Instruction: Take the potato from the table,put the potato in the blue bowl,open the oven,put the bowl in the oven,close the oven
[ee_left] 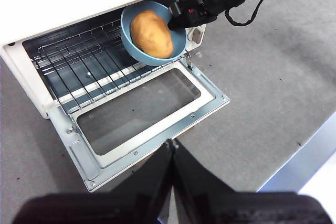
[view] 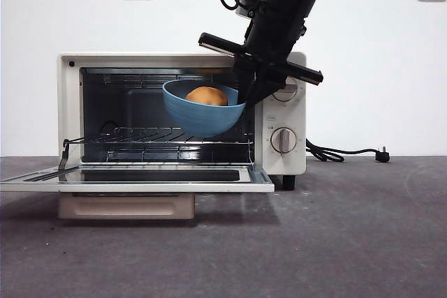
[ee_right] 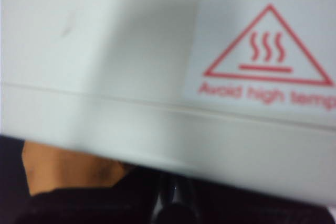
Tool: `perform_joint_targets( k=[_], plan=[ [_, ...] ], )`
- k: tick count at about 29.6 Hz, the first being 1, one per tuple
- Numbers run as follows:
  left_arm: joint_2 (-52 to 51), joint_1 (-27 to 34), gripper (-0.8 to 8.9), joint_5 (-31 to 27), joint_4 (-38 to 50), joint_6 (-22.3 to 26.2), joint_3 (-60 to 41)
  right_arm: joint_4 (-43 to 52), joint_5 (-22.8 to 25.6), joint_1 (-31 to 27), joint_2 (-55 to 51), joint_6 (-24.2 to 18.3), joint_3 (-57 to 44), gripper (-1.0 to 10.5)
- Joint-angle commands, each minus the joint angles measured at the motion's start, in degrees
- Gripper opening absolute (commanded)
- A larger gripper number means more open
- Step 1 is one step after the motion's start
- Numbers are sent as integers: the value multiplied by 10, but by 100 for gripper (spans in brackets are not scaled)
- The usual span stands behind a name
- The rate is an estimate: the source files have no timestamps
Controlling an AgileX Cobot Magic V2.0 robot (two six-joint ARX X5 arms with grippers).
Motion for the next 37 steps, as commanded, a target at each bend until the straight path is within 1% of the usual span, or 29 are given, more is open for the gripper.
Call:
perform_joint_targets(
  k=[1,6,9,10,20,28,32,37],
  plan=[
    [-1,-1,-8,1,1,2,-2,4,3,0,8,5,3,-12],
    [-1,-1,-8,1,0,2,-2,-5,3,0,8,5,3,25],
    [-1,-1,-8,1,-3,2,-2,5,3,0,8,11,3,155],
    [-1,-1,-8,1,-4,2,-2,7,3,0,8,12,3,171],
    [-1,-1,-8,0,-3,3,-2,10,2,5,5,12,3,168],
    [-1,0,-8,0,1,3,-2,-17,-2,5,-47,7,3,167],
    [4,0,-8,-1,2,3,-2,-64,-5,10,-86,-20,3,167],
    [18,0,-8,-1,17,3,-3,-146,-32,21,-145,-84,3,164]
  ],
)
